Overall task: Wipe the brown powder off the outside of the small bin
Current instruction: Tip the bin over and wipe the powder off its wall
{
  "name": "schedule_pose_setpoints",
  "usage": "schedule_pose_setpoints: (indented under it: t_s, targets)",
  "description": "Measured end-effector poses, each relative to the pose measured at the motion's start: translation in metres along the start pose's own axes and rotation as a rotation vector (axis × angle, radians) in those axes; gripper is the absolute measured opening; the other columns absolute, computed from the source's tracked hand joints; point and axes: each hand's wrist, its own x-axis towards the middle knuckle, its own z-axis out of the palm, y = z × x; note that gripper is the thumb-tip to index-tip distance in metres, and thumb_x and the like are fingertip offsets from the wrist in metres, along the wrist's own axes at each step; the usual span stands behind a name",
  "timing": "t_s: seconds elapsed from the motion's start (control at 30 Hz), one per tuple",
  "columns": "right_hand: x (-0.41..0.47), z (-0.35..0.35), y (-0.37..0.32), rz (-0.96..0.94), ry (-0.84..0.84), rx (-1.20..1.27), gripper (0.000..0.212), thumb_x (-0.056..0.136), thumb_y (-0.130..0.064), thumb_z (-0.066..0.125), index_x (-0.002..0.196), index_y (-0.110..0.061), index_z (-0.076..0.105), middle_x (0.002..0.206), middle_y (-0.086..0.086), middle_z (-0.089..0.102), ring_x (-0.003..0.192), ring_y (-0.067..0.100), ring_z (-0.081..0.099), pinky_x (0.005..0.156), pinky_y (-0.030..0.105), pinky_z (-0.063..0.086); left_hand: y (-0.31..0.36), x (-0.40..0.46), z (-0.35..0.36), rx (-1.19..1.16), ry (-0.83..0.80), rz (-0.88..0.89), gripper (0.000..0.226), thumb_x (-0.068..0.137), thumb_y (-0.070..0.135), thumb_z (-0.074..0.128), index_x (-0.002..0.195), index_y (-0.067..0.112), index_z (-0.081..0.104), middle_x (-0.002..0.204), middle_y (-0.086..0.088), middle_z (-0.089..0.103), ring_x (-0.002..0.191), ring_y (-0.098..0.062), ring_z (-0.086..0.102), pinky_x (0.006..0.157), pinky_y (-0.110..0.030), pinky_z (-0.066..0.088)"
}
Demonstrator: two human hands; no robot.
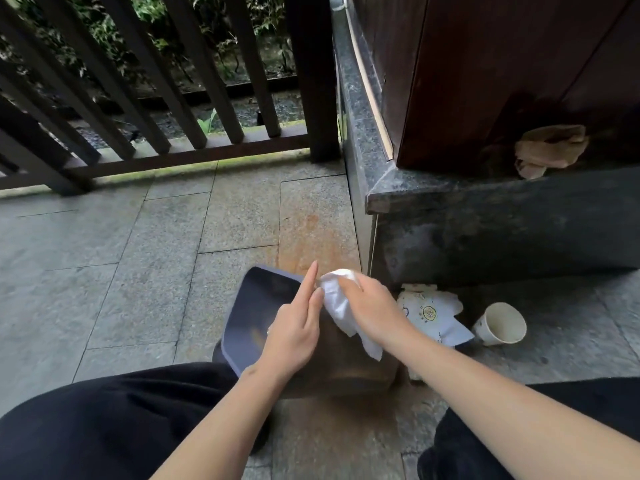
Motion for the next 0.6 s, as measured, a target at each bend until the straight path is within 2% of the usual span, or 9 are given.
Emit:
schedule_pose_setpoints:
  t_s: [0.07, 0.13, 0.2, 0.23, 0.3, 0.37, 0.43, 0.53, 0.6]
  targets:
    - [-0.003, 0.018, 0.013, -0.066, -0.026, -0.096, 0.043, 0.094, -0.057, 0.029, 0.100, -0.037, 0.067, 0.090, -0.017, 0.068, 0.088, -0.001, 0.058, 0.079, 0.028, 0.043, 0.002, -0.002, 0.003, 0.014, -0.015, 0.041, 0.054, 0.098, 0.059, 0.021, 0.152, 0.053, 0.016, 0.054, 0.001, 0.056, 0.050, -0.013, 0.054, 0.051, -0.035, 0.038]
    - [-0.007, 0.033, 0.029, -0.143, -0.047, -0.124, 0.042, 0.099, -0.055, 0.024, 0.125, -0.044, 0.055, 0.120, -0.021, 0.064, 0.115, -0.004, 0.054, 0.102, 0.029, 0.038, 0.001, -0.005, 0.005, 0.004, -0.033, 0.094, 0.054, 0.101, 0.057, 0.021, 0.154, 0.049, 0.016, 0.057, 0.002, 0.059, 0.050, -0.009, 0.055, 0.047, -0.026, 0.036]
    - [-0.010, 0.044, 0.042, -0.153, -0.030, -0.121, 0.051, 0.100, -0.062, 0.018, 0.145, -0.047, 0.036, 0.146, -0.024, 0.047, 0.139, -0.004, 0.036, 0.119, 0.036, 0.024, -0.002, -0.007, 0.007, -0.034, -0.033, 0.113, 0.053, 0.103, 0.054, 0.023, 0.155, 0.044, 0.018, 0.070, 0.024, 0.065, 0.057, 0.003, 0.058, 0.051, -0.012, 0.034]
    - [-0.010, 0.048, 0.047, -0.146, -0.015, -0.122, 0.054, 0.099, -0.065, 0.016, 0.148, -0.047, 0.032, 0.150, -0.022, 0.042, 0.142, -0.002, 0.031, 0.121, 0.039, 0.022, -0.005, -0.007, 0.007, -0.054, -0.028, 0.109, 0.052, 0.104, 0.051, 0.025, 0.155, 0.044, 0.019, 0.076, 0.034, 0.064, 0.062, 0.008, 0.058, 0.054, -0.007, 0.035]
    - [-0.010, 0.057, 0.050, -0.140, 0.027, -0.125, 0.051, 0.100, -0.065, 0.016, 0.148, -0.049, 0.028, 0.150, -0.021, 0.042, 0.143, -0.001, 0.031, 0.120, 0.043, 0.023, -0.009, -0.008, 0.007, -0.077, -0.015, 0.099, 0.050, 0.105, 0.048, 0.027, 0.154, 0.047, 0.019, 0.081, 0.039, 0.063, 0.064, 0.012, 0.058, 0.056, -0.004, 0.034]
    - [-0.010, 0.063, 0.051, -0.143, 0.077, -0.132, 0.047, 0.102, -0.062, 0.018, 0.145, -0.050, 0.030, 0.148, -0.023, 0.043, 0.141, -0.003, 0.032, 0.119, 0.041, 0.025, -0.011, -0.009, 0.006, -0.092, -0.005, 0.093, 0.049, 0.104, 0.052, 0.026, 0.153, 0.051, 0.019, 0.079, 0.037, 0.064, 0.062, 0.011, 0.059, 0.055, -0.004, 0.035]
    - [-0.009, 0.067, 0.055, -0.166, 0.104, -0.145, 0.051, 0.103, -0.059, 0.018, 0.146, -0.042, 0.038, 0.147, -0.022, 0.044, 0.140, -0.003, 0.033, 0.119, 0.041, 0.025, -0.014, -0.010, 0.005, -0.107, 0.011, 0.092, 0.048, 0.104, 0.053, 0.025, 0.152, 0.053, 0.020, 0.069, 0.029, 0.063, 0.056, 0.006, 0.057, 0.052, -0.006, 0.034]
    - [-0.002, 0.072, 0.062, -0.167, 0.113, -0.198, 0.055, 0.103, -0.058, 0.013, 0.146, -0.038, 0.041, 0.149, -0.022, 0.042, 0.142, -0.002, 0.031, 0.119, 0.042, 0.022, -0.022, -0.008, 0.003, -0.114, 0.058, 0.077, 0.046, 0.103, 0.053, 0.027, 0.148, 0.058, 0.022, 0.051, 0.016, 0.052, 0.044, 0.000, 0.046, 0.046, -0.010, 0.031]
    - [0.003, 0.077, 0.066, -0.154, 0.110, -0.235, 0.058, 0.102, -0.058, 0.009, 0.147, -0.038, 0.040, 0.151, -0.023, 0.039, 0.143, -0.004, 0.026, 0.120, 0.039, 0.020, -0.028, -0.007, -0.002, -0.122, 0.085, 0.043, 0.045, 0.101, 0.056, 0.029, 0.146, 0.061, 0.024, 0.053, 0.012, 0.049, 0.045, -0.006, 0.046, 0.048, -0.012, 0.033]
